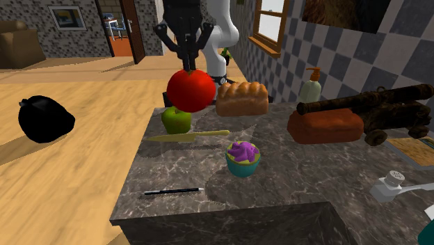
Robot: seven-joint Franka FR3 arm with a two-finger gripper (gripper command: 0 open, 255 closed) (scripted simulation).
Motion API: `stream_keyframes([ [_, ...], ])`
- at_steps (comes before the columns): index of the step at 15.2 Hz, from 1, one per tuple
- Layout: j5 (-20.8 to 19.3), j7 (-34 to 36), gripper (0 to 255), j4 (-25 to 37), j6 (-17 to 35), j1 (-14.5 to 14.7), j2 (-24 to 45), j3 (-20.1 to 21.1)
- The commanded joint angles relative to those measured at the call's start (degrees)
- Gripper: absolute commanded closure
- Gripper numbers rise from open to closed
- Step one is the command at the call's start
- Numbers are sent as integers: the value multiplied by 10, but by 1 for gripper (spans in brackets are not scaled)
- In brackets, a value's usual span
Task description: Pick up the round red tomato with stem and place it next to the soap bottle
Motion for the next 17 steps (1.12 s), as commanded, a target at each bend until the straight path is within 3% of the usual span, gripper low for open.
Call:
stream_keyframes([
  [1, 0, 1, 255, 17, -16, -1, 1, -1],
  [13, 2, 6, 255, 114, -106, -8, 9, -4],
  [17, -54, 77, 255, 31, -82, 38, -70, 22],
])
